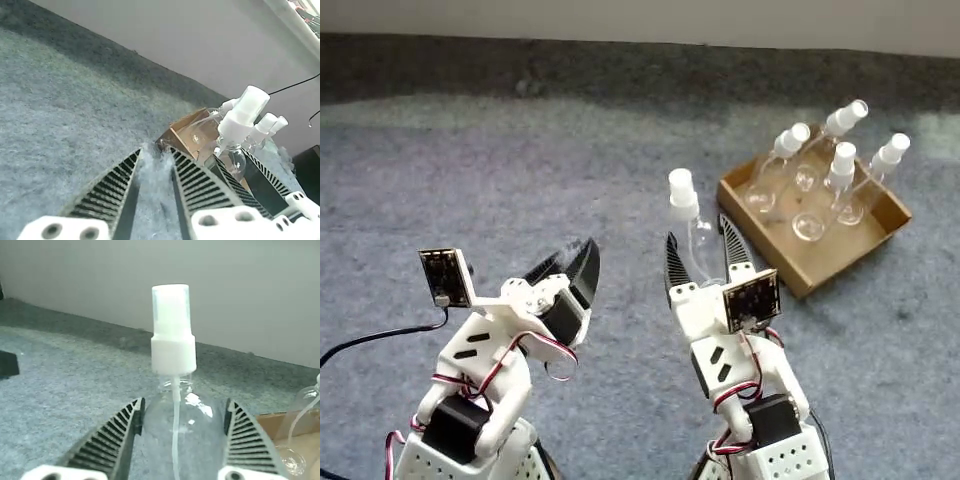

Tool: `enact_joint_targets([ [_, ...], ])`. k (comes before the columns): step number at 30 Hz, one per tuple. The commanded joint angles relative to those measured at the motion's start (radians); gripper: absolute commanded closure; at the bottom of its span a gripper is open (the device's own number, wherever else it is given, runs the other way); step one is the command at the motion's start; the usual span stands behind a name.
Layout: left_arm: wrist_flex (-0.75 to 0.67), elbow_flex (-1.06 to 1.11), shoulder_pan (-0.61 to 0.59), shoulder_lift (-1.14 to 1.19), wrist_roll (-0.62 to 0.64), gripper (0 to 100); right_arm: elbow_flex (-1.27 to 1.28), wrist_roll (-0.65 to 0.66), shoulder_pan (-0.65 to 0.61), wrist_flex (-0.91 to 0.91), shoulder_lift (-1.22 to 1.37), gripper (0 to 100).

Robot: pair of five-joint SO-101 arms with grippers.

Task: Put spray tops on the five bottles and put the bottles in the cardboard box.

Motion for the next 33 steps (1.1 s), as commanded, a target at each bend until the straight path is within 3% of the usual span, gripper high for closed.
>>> enact_joint_targets([
  [1,-0.003,0.013,-0.015,-0.008,-0.003,99,-0.087,-0.009,0.021,0.035,-0.016,79.6],
  [6,-0.005,0.07,-0.005,-0.008,-0.002,99,-0.185,-0.009,0.022,0.062,-0.015,79.6],
  [11,0.002,0.079,0.139,-0.008,-0.008,99,-0.305,-0.008,0.022,0.064,0.084,79.6],
  [14,0.002,0.091,0.191,-0.008,-0.089,99,-0.397,-0.014,0.022,0.064,0.24,79.6],
  [20,-0.008,0.168,0.2,-0.008,-0.133,99,-0.552,-0.017,0.022,0.058,0.469,79.7],
  [27,-0.055,0.194,0.219,-0.008,-0.13,99,-0.657,-0.02,0.015,0.058,0.559,82.2],
  [33,-0.055,0.203,0.341,-0.008,-0.133,99,-0.72,-0.109,0.015,0.056,0.605,84.7],
])
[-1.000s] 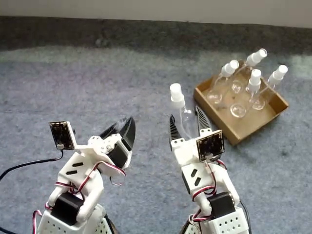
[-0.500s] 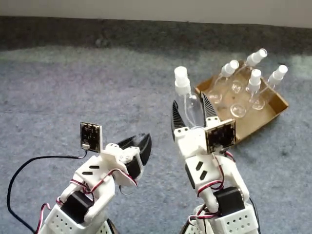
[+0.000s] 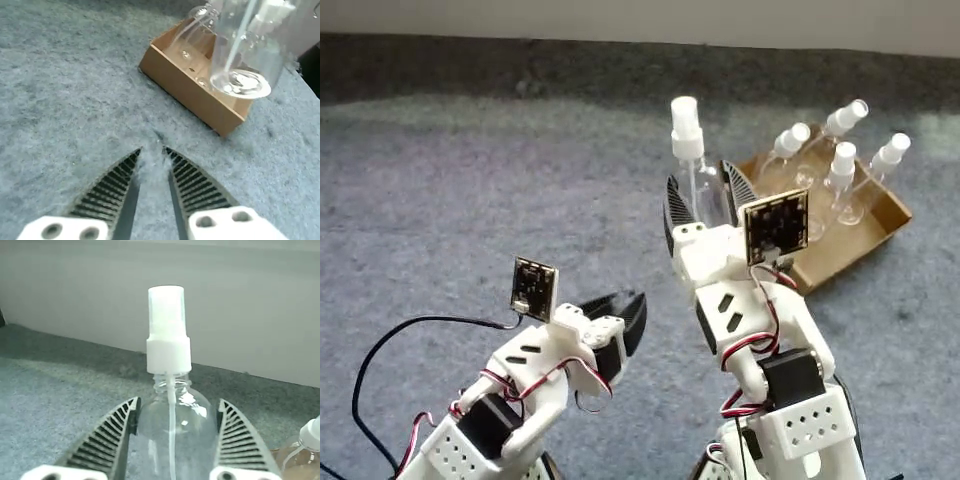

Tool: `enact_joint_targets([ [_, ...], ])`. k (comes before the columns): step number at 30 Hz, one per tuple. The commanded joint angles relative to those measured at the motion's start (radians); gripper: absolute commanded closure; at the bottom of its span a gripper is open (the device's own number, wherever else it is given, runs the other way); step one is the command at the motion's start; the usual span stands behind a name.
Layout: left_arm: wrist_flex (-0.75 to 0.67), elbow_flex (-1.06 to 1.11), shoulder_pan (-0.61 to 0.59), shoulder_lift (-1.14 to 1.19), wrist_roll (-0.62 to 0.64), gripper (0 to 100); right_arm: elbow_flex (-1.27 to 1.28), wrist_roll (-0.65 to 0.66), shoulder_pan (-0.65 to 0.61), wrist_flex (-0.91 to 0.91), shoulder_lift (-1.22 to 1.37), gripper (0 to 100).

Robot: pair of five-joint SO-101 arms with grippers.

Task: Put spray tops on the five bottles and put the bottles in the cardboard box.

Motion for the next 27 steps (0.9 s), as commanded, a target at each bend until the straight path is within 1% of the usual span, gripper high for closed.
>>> enact_joint_targets([
  [1,-0.021,0.007,0.073,-0.008,-0.014,99,-0.081,-0.029,0.005,-0.005,0.013,84.7],
  [4,-0.08,0.028,0.074,-0.008,-0.012,99,-0.082,-0.032,0.005,-0.005,0.013,84.7],
  [6,-0.169,0.062,0.073,-0.008,-0.012,99,-0.085,-0.032,0.004,-0.005,0.012,84.7],
  [8,-0.264,0.087,0.079,-0.001,-0.009,99,-0.113,-0.032,-0.027,-0.004,0.012,84.7],
  [11,-0.327,0.084,0.085,-0.005,-0.008,99,-0.15,-0.032,-0.082,-0.001,0.012,84.7],
  [17,-0.334,0.084,0.176,-0.007,-0.006,99,-0.237,-0.032,-0.156,0.001,0.013,84.7],
  [27,-0.338,0.071,0.186,-0.008,-0.008,99,-0.236,-0.032,-0.305,-0.001,0.013,84.7],
])
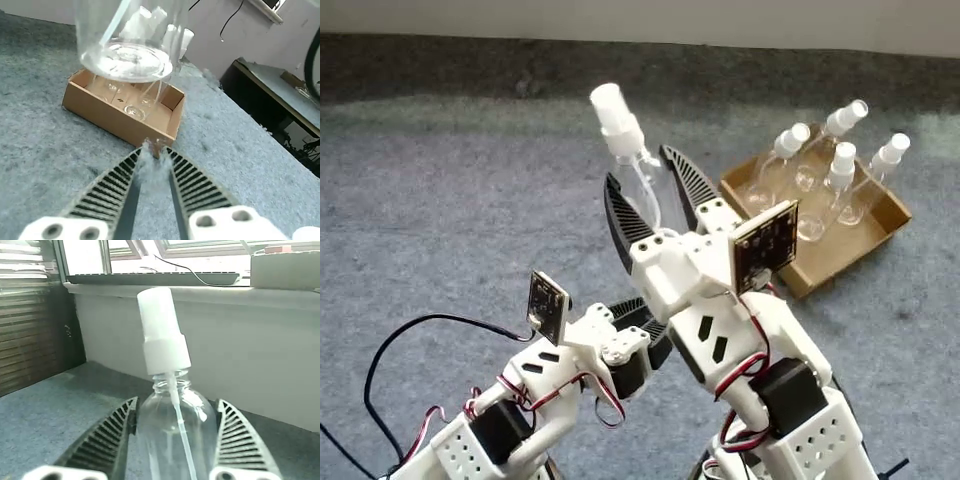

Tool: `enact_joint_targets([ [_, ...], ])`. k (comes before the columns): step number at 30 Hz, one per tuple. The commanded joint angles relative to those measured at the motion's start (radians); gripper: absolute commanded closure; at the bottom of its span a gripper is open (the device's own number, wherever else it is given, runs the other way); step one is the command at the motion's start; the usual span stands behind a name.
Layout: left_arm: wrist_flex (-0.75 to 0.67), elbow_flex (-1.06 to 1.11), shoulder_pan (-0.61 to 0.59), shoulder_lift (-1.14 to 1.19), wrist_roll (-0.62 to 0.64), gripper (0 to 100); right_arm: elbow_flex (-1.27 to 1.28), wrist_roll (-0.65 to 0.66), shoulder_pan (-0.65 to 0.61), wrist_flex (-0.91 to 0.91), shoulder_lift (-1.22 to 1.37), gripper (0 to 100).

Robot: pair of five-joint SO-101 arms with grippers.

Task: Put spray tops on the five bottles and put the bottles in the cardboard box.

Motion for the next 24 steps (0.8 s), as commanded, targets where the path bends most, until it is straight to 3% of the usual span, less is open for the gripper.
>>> enact_joint_targets([
  [1,-0.026,0.008,0.018,-0.01,0.0,99,-0.056,-0.008,-0.058,-0.001,0.002,84.7],
  [21,-0.025,-0.007,0.007,-0.01,0.0,99,0.087,-0.008,-0.067,-0.005,0.001,84.7],
  [24,-0.025,-0.005,-0.051,-0.01,0.0,99,0.087,-0.008,-0.067,-0.001,0.001,84.7],
])
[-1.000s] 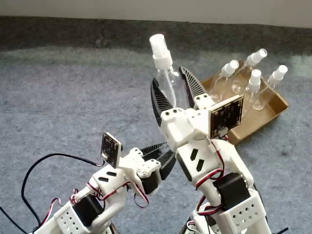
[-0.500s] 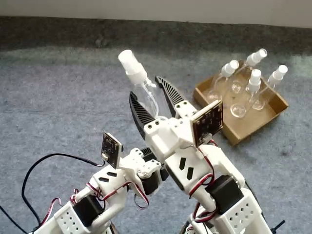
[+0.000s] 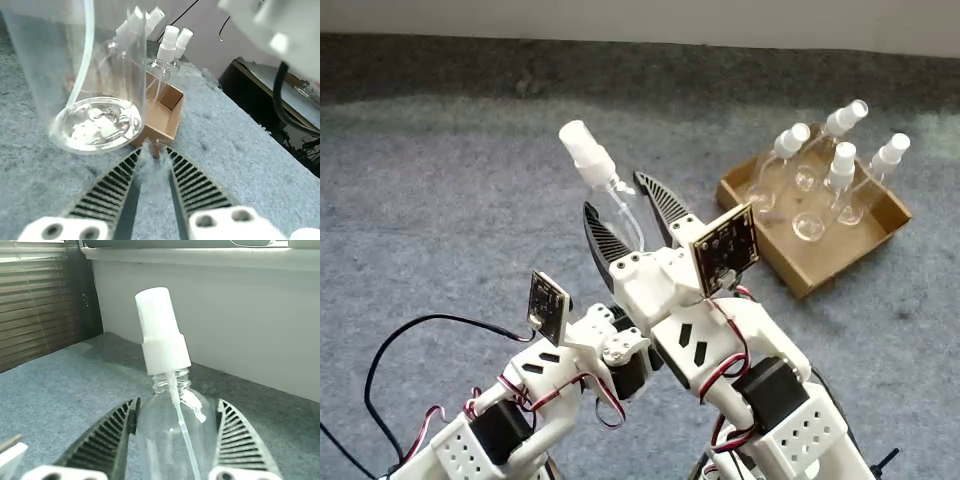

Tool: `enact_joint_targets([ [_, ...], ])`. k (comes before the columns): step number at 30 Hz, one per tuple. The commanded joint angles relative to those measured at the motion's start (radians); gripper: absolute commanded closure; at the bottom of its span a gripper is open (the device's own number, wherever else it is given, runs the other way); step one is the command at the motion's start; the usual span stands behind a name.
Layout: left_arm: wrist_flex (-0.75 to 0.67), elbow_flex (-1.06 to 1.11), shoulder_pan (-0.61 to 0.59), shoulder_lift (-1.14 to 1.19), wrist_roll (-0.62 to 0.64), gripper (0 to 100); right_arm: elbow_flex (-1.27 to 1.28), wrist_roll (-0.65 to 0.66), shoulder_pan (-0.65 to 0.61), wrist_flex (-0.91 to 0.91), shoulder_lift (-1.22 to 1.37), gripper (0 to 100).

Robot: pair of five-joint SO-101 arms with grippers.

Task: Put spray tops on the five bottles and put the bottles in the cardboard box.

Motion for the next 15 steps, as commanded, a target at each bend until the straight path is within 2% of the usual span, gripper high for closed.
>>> enact_joint_targets([
  [1,-0.025,-0.005,-0.081,-0.01,0.0,99,-0.015,-0.008,-0.008,-0.001,0.001,84.7],
  [8,-0.025,0.002,-0.139,-0.01,-0.005,99,-0.015,-0.008,-0.005,0.001,0.001,84.7],
  [15,-0.025,0.004,-0.249,-0.01,-0.002,99,-0.015,-0.008,-0.007,0.001,0.001,84.7],
])
